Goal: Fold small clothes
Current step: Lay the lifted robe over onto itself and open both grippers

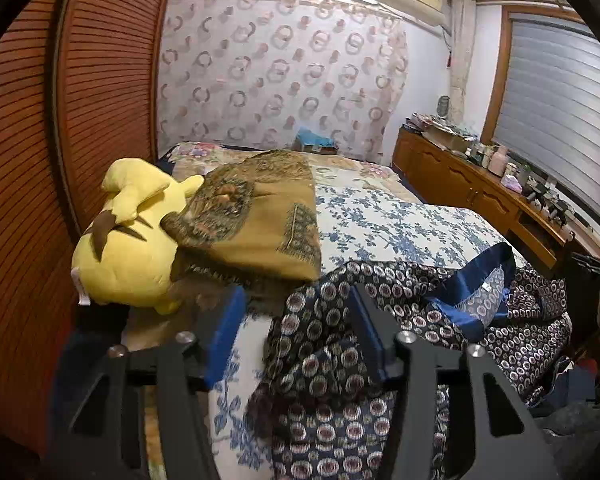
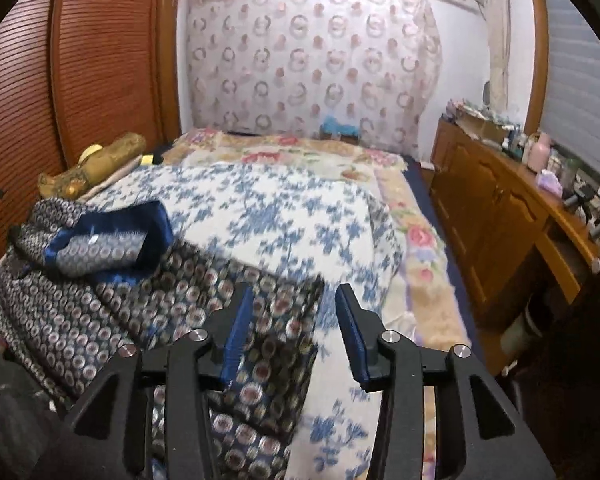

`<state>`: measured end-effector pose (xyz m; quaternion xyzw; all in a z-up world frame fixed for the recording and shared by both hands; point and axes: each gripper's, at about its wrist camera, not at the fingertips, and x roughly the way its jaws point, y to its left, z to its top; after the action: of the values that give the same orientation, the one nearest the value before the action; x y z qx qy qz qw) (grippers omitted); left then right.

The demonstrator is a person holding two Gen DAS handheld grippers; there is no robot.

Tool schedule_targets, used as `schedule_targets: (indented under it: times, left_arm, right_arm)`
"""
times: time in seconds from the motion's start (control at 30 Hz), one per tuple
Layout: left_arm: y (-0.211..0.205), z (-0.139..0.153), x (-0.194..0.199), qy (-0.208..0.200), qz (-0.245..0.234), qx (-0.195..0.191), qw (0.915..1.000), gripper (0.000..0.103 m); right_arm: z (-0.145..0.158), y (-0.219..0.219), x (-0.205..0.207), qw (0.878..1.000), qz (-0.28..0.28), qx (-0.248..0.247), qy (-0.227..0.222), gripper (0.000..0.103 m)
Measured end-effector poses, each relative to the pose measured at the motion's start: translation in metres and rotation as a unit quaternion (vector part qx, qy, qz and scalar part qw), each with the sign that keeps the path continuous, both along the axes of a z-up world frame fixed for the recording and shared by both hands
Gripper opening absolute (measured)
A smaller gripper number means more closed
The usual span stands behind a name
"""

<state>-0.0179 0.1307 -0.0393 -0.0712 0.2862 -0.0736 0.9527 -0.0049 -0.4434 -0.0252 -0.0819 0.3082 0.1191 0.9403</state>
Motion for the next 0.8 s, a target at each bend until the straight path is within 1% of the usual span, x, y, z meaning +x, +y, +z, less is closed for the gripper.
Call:
schedule_targets:
  times: [0.1,0.17,0.27,0.33,0.5,0.6,0.8]
  left_arm:
    - [-0.003,-0.002,0.015,0.008,-0.003,0.006,0.9999,0.055]
    - [-0.004,-0.005,0.025,0.015,0.001,0.005,0.9999,0.054]
    - [-0.003,-0.013,0.043,0.037,-0.003,-0.008,0.9993,0.054]
    - [-0.003,-0.017,0.052,0.046,-0.005,-0.013,0.9989,0.054]
    - [-0.005,-0.03,0.071,0.067,0.0,-0.003,0.9978,0.054]
    - [-0.009,-0.037,0.077,0.076,-0.003,0.004,0.9971,0.054]
    - [-0.014,-0.055,0.085,0.104,-0.01,0.013,0.9945,0.054]
  right_arm:
    - [-0.005,0.004,0.018,1.0,0.003,-0.003,0.006,0.051]
    - [-0.013,0.006,0.032,1.0,0.006,-0.002,0.018,0.055]
    - [-0.029,0.01,0.053,0.999,0.0,-0.009,0.036,0.055]
    - [-0.036,0.01,0.063,0.999,-0.002,-0.007,0.043,0.055]
    - [-0.052,0.01,0.085,0.998,-0.002,0.0,0.065,0.056]
    - [-0.058,0.009,0.094,0.997,-0.018,-0.008,0.072,0.061]
    - [-0.064,0.007,0.102,0.996,-0.016,-0.004,0.085,0.064]
